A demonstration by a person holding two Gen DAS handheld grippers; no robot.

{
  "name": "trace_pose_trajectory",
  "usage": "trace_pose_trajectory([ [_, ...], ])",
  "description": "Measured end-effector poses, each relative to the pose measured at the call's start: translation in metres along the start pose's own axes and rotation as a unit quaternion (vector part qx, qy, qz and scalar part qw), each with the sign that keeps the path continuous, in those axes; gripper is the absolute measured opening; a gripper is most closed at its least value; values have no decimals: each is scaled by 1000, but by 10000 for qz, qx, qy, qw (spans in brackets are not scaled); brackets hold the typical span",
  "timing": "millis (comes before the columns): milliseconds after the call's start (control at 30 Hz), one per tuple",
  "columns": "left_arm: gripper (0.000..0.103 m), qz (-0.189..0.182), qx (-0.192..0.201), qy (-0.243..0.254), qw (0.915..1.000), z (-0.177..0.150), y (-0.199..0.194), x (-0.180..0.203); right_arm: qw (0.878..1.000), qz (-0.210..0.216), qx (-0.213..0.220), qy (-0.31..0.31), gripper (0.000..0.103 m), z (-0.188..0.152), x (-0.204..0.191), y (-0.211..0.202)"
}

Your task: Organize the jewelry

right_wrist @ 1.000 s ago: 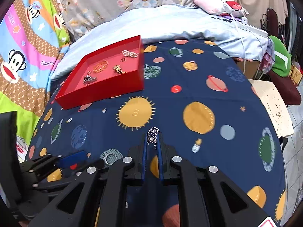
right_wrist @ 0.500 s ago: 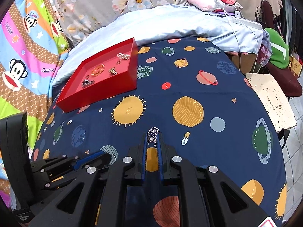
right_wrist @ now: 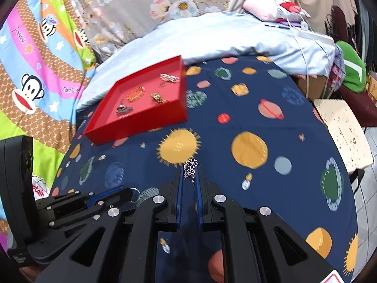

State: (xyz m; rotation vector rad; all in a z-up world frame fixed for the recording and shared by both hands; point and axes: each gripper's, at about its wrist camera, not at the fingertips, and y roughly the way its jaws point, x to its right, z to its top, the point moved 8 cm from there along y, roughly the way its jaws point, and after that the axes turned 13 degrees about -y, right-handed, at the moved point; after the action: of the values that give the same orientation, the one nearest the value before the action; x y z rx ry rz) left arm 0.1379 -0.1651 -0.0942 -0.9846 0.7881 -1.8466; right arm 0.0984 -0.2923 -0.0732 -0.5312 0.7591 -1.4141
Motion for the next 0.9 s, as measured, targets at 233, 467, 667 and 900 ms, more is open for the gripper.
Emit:
trace_pose_trajectory([
  [233,6,309,367,-139,9988,45,-22,-32,9982,269,320,-426,9,51,-28,2],
  [467,6,644,841,-193,9942,122,-26,-68,9947,537,466,-738,9,119,-52,35],
  [667,6,822,1013,-151,9913,184,-1,-79,9945,568,393,-788,9,173,-59,93],
  [900,6,799,873,-247,9927,229,50,-82,9958,615,84,-673,9,197,-47,157],
])
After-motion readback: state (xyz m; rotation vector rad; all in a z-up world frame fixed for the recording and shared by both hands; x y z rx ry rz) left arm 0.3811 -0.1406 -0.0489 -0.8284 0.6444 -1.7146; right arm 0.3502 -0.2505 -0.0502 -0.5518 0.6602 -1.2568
